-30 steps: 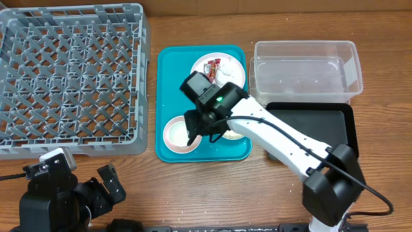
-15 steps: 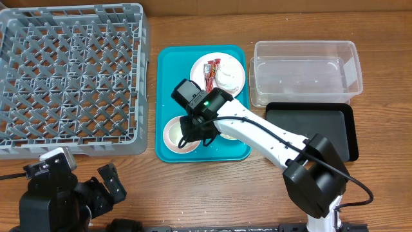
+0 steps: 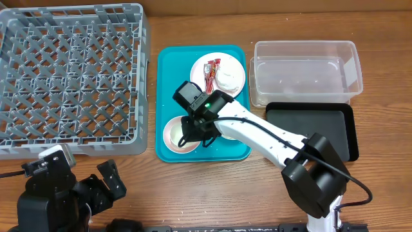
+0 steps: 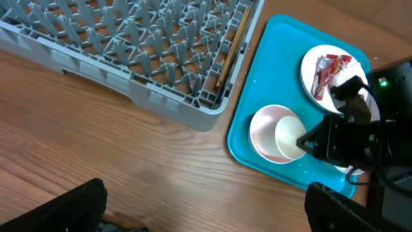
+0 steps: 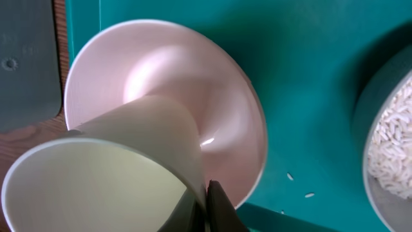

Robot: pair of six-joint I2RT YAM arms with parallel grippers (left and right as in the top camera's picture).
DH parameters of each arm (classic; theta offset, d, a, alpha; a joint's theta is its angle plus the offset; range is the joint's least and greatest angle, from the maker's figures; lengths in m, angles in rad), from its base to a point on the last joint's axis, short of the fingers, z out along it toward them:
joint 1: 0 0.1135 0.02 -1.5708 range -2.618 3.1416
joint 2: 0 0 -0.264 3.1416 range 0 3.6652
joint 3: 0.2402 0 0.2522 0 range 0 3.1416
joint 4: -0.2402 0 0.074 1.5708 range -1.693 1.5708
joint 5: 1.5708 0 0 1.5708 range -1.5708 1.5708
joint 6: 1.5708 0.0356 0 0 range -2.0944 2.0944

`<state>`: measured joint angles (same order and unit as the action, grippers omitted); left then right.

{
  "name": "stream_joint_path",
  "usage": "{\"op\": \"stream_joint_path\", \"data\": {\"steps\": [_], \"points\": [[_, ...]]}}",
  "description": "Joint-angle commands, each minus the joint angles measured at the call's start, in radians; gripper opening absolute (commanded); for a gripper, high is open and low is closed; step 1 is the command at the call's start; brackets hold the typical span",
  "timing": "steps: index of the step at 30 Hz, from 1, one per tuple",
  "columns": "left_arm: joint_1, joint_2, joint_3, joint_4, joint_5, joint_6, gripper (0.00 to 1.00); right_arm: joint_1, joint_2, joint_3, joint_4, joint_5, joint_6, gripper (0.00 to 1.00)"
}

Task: Sort waste into correct bins and load items into the dishwasher
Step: 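Lift the cup and hand it to the left gripper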

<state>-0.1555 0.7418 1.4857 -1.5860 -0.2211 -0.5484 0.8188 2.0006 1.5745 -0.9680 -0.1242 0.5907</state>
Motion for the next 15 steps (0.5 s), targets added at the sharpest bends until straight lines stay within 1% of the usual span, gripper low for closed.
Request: {"op": "stream_joint_path", "data": {"steps": [1, 3, 5, 8, 9, 12, 15], "points": [[0.005, 0.003, 0.015, 0.023, 0.012, -0.009, 1.00, -0.033, -0.111, 0.056, -0.010, -0.077, -0.065, 0.04], [0.005, 0.003, 0.015, 0.050, 0.047, 0.016, 1.00, -0.055, -0.174, 0.068, -0.025, -0.130, -0.116, 0.04], [0.005, 0.003, 0.015, 0.097, 0.122, 0.079, 1.00, -0.084, -0.240, 0.077, -0.042, -0.220, -0.193, 0.04], [0.005, 0.003, 0.015, 0.184, 0.282, 0.148, 1.00, -0.138, -0.354, 0.077, -0.056, -0.421, -0.343, 0.04], [0.005, 0.005, 0.015, 0.224, 0.346, 0.162, 1.00, -0.155, -0.387, 0.077, -0.056, -0.457, -0.368, 0.04], [0.005, 0.022, 0.015, 0.322, 0.482, 0.168, 1.00, -0.222, -0.491, 0.077, -0.061, -0.495, -0.383, 0.04], [0.005, 0.075, 0.015, 0.368, 0.595, 0.173, 1.00, -0.296, -0.583, 0.077, -0.072, -0.496, -0.383, 0.04]]}}
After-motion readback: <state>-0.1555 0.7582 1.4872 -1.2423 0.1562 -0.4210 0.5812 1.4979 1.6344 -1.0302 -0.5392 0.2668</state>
